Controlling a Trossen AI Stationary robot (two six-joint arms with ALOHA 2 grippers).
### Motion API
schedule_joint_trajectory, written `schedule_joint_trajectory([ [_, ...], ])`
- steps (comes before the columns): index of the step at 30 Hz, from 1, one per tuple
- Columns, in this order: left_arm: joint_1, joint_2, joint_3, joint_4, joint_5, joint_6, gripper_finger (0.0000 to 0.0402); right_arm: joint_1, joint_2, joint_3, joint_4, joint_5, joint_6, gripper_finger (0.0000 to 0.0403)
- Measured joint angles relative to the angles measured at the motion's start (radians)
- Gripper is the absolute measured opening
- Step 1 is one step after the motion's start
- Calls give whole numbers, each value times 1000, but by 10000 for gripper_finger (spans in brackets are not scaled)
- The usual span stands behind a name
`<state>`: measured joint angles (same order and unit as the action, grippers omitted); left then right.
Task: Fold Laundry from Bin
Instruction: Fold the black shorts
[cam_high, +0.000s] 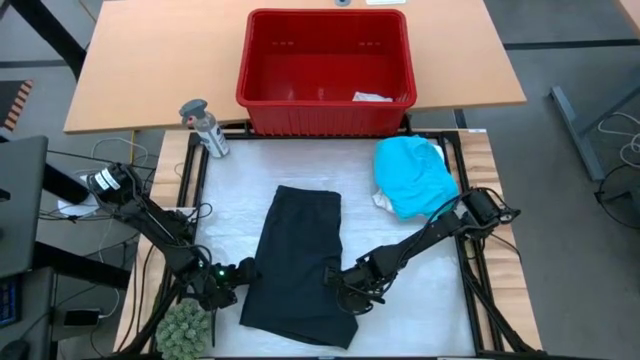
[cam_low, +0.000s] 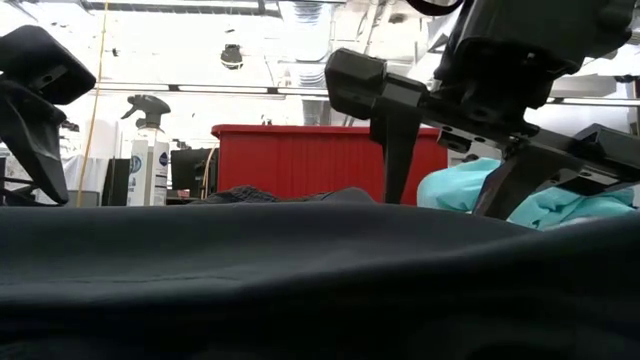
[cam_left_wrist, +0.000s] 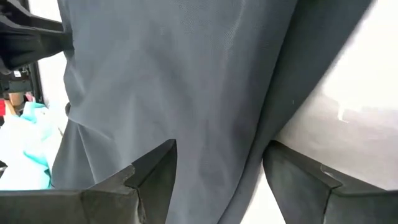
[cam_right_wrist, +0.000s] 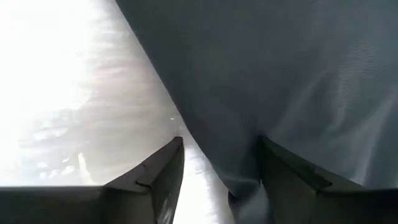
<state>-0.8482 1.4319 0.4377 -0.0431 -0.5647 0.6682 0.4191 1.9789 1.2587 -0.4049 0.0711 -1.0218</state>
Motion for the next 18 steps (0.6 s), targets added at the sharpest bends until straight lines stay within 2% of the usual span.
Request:
schedule_joint_trajectory([
  [9, 2, 2, -1, -10, 26, -49, 176, -10, 3, -3, -6, -36, 27, 137],
  [15, 17, 3, -2, -10, 53, -77, 105, -10, 4, -3, -21, -36, 58, 26],
  [18, 34, 3, -2, -6, 91, -122, 64, -10, 4, -3, -23, -35, 124, 24],
])
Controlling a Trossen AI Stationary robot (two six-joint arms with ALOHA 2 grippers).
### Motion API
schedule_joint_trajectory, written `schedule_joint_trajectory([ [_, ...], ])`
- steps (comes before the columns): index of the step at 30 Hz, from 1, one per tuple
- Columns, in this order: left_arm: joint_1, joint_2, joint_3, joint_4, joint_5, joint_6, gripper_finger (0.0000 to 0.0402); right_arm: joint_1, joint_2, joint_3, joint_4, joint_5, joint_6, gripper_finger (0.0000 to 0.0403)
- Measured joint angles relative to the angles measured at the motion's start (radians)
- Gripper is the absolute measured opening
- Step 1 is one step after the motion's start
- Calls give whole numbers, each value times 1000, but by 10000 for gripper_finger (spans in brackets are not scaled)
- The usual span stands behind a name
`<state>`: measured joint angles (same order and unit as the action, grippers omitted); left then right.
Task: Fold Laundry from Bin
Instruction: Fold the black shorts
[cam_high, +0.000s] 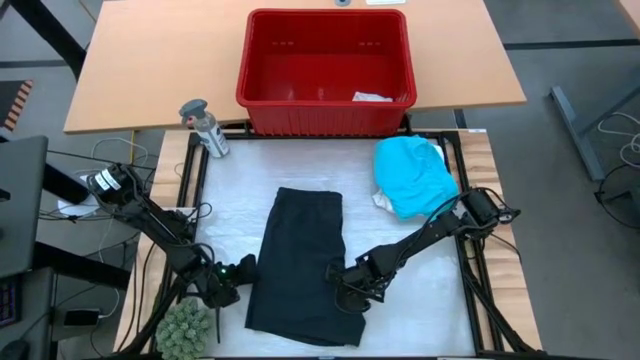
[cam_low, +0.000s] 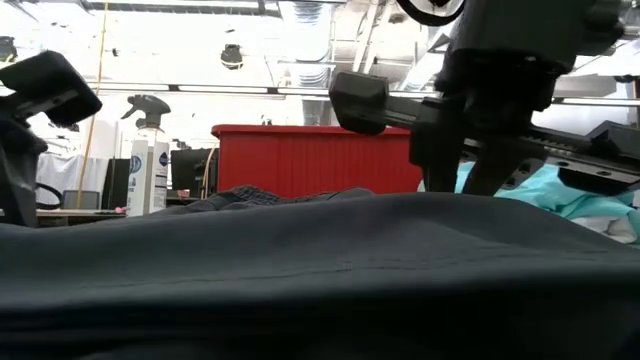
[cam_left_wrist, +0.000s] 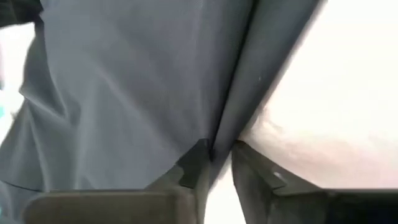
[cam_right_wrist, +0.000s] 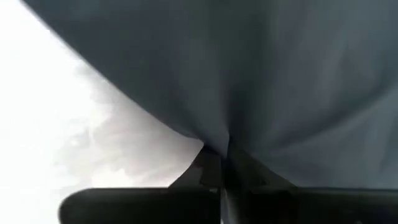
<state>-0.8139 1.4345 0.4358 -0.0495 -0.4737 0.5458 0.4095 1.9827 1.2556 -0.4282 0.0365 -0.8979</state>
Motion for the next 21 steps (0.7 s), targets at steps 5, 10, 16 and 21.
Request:
schedule_joint_trajectory([
  [5, 9, 8, 0, 34, 6, 16, 9, 1, 1, 0, 5, 37, 70, 62],
  [10, 12, 9, 13, 44, -17, 29, 1, 11, 1, 11, -5, 93, 79, 21],
  [16, 15, 11, 67, 36, -106, 32, 0, 5, 4, 80, -64, 111, 257, 21],
  [21, 14, 11, 136, -48, -161, -48, 0, 6, 4, 144, -165, 109, 398, 21],
])
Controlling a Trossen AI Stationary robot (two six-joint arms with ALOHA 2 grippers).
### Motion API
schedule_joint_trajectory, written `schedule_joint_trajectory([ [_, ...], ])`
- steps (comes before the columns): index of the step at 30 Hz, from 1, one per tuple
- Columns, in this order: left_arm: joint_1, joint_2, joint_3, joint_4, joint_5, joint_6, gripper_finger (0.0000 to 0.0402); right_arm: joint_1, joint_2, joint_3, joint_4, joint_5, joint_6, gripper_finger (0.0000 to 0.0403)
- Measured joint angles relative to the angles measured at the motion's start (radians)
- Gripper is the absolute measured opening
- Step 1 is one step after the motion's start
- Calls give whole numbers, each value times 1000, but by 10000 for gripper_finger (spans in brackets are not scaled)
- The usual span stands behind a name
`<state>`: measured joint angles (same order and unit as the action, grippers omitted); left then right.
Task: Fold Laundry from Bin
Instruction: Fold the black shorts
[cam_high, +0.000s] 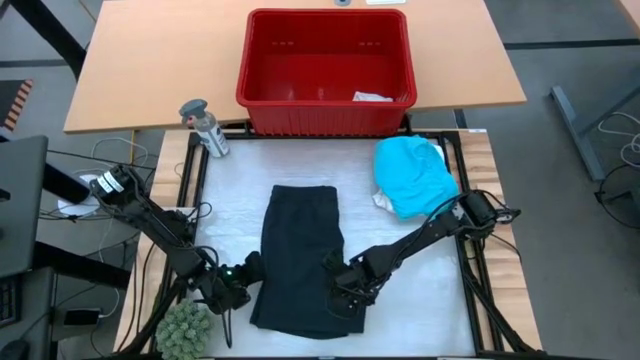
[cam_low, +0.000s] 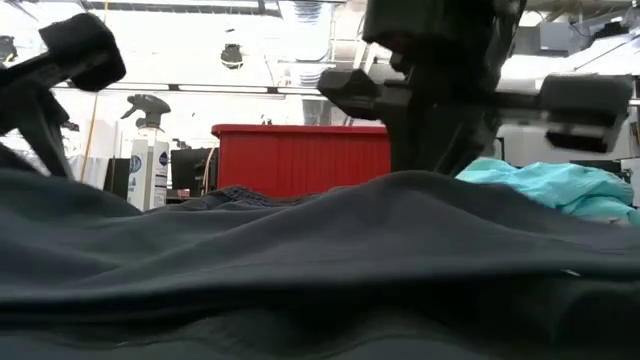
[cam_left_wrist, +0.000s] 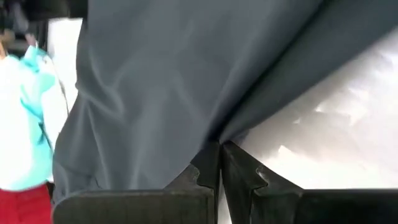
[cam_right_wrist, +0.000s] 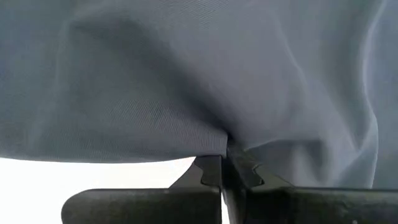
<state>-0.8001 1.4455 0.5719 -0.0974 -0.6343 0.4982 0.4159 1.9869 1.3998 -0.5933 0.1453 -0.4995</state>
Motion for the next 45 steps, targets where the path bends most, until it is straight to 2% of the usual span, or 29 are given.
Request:
schedule_joint_trajectory([
  [8, 0, -2, 58, -79, 11, -247, 1, 1, -4, 37, -87, -10, 106, 21],
  [12, 4, -2, 48, -117, 131, -383, 18, 1, -5, 37, -84, -12, 108, 21],
  [16, 0, -2, 24, -121, 183, -413, 56, 2, -5, 37, -85, -13, 110, 21],
  [21, -1, -3, 17, -92, 173, -398, 117, 2, -5, 37, -87, -14, 110, 21],
  [25, -1, -3, 17, -92, 126, -452, 164, 2, -5, 37, -89, -17, 110, 21],
  [31, -15, -4, 26, -91, 80, -378, 207, 2, -6, 37, -96, -33, 110, 21],
  [36, -35, -4, 26, -74, 12, -268, 210, 2, -6, 37, -104, -62, 114, 21],
  [40, -34, -4, -3, -12, 106, -205, 210, 1, -5, 37, -105, -68, 114, 21],
  [45, -33, -4, -45, 58, 51, -103, 210, 1, -5, 37, -106, -68, 115, 21],
])
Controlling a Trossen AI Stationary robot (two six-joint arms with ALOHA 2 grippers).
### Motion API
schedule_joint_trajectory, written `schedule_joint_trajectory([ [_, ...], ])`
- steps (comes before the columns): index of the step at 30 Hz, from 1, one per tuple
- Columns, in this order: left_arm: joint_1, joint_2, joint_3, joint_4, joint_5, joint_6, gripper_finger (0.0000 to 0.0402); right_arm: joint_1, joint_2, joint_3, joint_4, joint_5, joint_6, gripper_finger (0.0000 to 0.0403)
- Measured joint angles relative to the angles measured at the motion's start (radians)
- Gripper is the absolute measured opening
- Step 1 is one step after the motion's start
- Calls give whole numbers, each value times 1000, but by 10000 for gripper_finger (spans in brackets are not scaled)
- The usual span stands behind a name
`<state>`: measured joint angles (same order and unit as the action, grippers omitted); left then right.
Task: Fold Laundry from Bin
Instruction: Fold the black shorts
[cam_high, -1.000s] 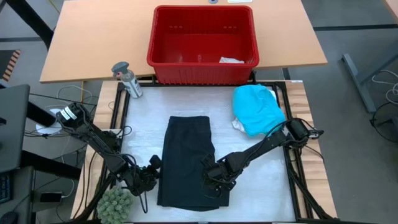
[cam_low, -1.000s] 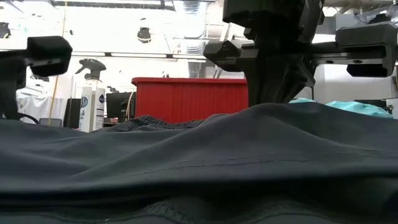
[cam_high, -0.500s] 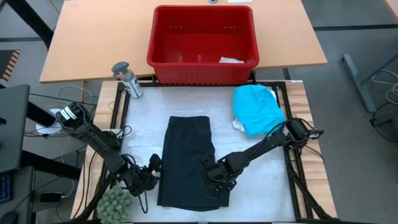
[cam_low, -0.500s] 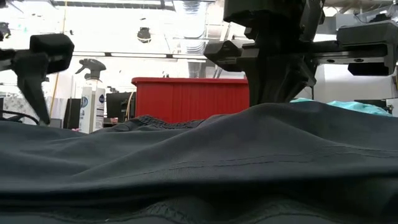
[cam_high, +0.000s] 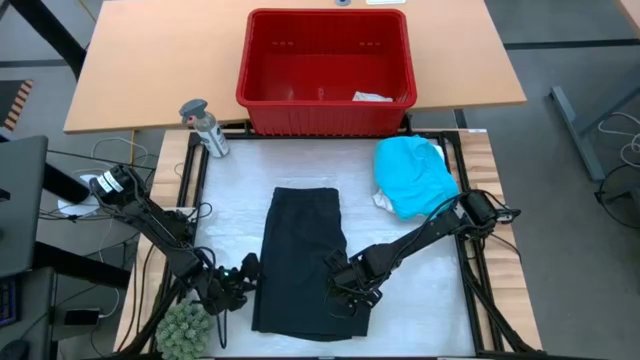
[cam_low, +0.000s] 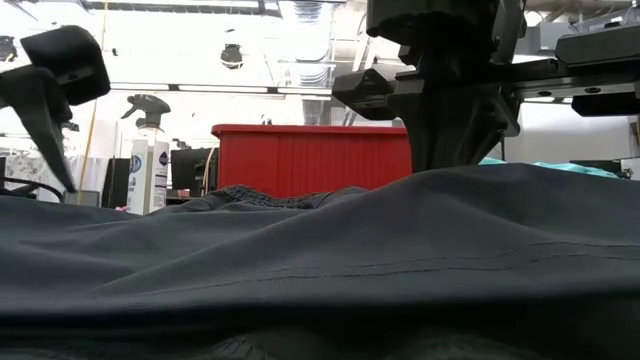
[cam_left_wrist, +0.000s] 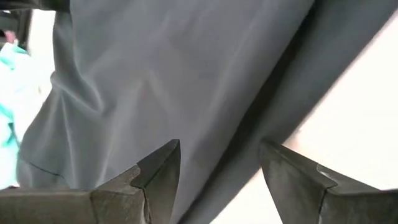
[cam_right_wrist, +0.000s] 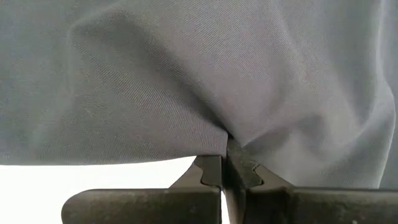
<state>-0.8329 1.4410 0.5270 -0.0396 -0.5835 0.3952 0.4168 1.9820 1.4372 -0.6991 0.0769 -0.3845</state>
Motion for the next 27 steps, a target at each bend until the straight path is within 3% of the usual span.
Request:
schedule_joint_trajectory([
  [8, 24, 0, -30, 37, 37, 111, 210, 0, 1, 0, -2, 0, -4, 21],
  [14, -6, -2, -31, 10, -224, 211, 210, 0, 1, 0, -5, 0, -5, 21],
  [16, -7, -2, -31, 3, -205, 208, 210, 0, 1, 0, -5, -1, -5, 21],
  [20, -28, -2, -31, -57, -63, 179, 210, 0, 1, 0, -8, -1, -5, 21],
  [27, -75, -2, -31, -97, -85, 143, 210, -3, 1, 0, -8, -2, 33, 21],
])
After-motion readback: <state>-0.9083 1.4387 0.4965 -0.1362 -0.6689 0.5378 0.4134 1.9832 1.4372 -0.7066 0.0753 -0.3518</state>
